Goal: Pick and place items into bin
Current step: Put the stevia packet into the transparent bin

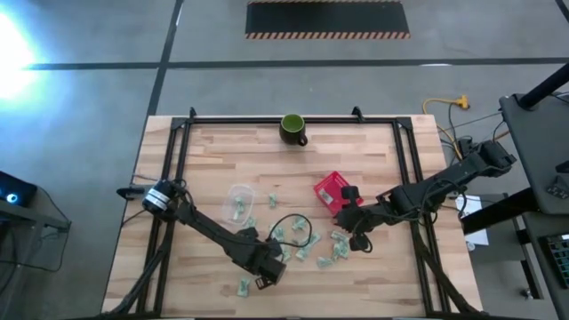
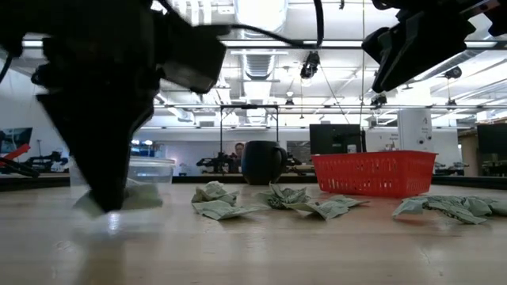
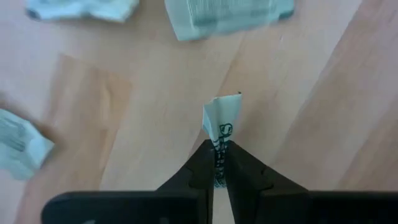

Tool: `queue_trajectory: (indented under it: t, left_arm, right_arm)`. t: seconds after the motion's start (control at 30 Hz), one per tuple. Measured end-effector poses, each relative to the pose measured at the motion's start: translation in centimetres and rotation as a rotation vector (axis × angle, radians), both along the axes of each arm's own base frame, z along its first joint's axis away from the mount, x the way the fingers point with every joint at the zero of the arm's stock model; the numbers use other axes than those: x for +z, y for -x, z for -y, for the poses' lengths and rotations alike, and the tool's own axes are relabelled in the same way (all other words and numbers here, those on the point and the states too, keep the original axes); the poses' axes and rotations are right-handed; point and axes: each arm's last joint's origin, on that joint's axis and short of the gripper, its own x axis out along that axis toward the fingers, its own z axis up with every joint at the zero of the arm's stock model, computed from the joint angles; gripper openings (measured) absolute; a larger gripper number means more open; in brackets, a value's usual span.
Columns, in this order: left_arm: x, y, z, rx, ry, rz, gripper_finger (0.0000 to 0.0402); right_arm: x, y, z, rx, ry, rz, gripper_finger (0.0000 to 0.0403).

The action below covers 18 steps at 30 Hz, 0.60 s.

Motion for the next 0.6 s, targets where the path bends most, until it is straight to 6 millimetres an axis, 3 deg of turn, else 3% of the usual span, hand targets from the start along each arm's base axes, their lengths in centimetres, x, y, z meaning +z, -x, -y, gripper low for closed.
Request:
queue_trajectory:
  t: [0.37,0.6]
  left_arm:
    - [4.0,0.4,-0.8,0.034,-0.073,0.16,0.001]
    - [8.1,2.2,-2.8,0.089,-0.273,0.287,0.001]
  right_arm:
    - [0.0,0.0,0.0,0.011,0.008,0.003,0.0068]
    - [0.1,-0.2,0.0,0.008,0.003,0.017,0.0068]
